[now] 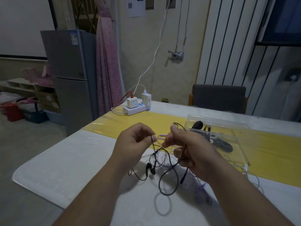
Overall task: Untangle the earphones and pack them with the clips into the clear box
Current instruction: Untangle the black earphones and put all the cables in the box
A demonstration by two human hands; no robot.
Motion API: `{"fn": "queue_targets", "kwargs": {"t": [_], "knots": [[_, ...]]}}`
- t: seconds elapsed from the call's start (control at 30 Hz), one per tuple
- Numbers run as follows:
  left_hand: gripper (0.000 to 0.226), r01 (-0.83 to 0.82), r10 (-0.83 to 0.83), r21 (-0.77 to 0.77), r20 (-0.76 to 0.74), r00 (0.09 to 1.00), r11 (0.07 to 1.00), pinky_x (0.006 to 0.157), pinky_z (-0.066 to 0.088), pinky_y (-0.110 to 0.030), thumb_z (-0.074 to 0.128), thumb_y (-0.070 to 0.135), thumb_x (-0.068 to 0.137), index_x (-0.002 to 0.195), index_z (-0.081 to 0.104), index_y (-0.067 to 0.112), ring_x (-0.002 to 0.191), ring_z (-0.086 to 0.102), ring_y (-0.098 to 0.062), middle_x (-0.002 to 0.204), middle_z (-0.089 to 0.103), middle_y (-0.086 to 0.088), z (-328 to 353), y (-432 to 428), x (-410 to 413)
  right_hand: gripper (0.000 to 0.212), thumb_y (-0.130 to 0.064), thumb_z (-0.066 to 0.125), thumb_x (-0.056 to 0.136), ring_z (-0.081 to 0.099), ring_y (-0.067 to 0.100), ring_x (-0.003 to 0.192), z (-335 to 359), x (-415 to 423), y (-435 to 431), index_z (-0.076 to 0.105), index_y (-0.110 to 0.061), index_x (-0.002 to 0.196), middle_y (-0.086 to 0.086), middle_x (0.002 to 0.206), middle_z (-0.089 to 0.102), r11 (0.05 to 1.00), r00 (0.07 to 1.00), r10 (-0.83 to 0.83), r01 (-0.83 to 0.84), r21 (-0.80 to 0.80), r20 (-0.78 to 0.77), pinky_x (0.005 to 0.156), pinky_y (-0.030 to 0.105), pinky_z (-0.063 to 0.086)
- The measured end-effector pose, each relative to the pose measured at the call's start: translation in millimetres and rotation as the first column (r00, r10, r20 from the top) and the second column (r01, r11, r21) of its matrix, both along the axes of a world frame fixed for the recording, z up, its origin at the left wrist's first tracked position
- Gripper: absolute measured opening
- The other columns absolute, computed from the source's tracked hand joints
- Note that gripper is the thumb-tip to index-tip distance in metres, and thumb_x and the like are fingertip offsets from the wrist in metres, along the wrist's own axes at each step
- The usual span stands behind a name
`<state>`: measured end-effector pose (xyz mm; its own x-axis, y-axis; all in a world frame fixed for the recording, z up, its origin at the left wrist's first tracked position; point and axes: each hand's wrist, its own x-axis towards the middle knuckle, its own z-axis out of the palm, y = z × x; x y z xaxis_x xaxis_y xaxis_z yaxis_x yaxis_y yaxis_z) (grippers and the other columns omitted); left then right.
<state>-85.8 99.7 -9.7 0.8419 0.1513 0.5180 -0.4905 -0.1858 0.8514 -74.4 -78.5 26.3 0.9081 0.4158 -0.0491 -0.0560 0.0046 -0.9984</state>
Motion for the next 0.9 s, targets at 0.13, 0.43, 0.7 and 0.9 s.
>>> {"fn": "queue_targets", "kwargs": {"t": [0.13,0.43,0.7,0.9], "knots": [[0.015,-0.054,0.056,-0.074,0.03,0.998,0.996,0.066,0.051,-0.026,0.072,0.002,0.075,0.073,0.069,0.015,0.068,0.062,-0.014,0.067,0.067,0.003,0.9,2.4,0.9,0.017,-0.026,0.076,0.08,0.027,0.01,0.048,0.1,-3.6,1.8,0.069,-0.012,0.087,0.005,0.073,0.071,0.976,0.993,0.093,-0.076,-0.206,0.071,0.043,0.019,0.018],[0.01,-0.254,0.255,-0.314,-0.037,0.966,0.915,0.042,0.034,-0.019,0.062,0.001,0.088,0.082,0.063,0.009,0.044,0.045,-0.011,0.06,0.061,-0.007,6.4,7.3,2.3,0.029,-0.024,0.089,0.066,0.041,0.005,0.043,-6.1,-3.2,3.0,0.07,-0.017,0.087,-0.008,0.055,0.048,0.814,0.956,0.213,-0.058,-0.578,0.204,0.042,0.018,0.031],[0.012,-0.064,0.041,-0.332,-0.077,0.996,0.941,0.036,0.033,-0.022,0.055,-0.004,0.091,0.084,0.058,0.006,0.04,0.044,-0.018,0.059,0.058,-0.012,7.4,4.5,-0.8,0.041,-0.038,0.081,0.07,0.054,0.013,0.055,-13.2,-1.5,14.7,0.052,-0.026,0.097,-0.006,0.075,0.053,0.677,0.912,0.112,0.22,-0.702,0.394,0.044,0.022,0.04],[0.017,0.023,-0.051,-0.304,-0.087,0.995,0.953,0.038,0.033,-0.022,0.048,-0.007,0.093,0.086,0.054,0.007,0.04,0.044,-0.02,0.066,0.066,-0.015,6.3,3.8,-2.4,0.028,-0.04,0.076,0.076,0.051,0.008,0.06,-16.9,0.4,16.7,0.062,-0.021,0.09,-0.008,0.07,0.054,0.638,0.897,0.076,0.291,-0.713,0.435,0.055,0.025,0.039]]}}
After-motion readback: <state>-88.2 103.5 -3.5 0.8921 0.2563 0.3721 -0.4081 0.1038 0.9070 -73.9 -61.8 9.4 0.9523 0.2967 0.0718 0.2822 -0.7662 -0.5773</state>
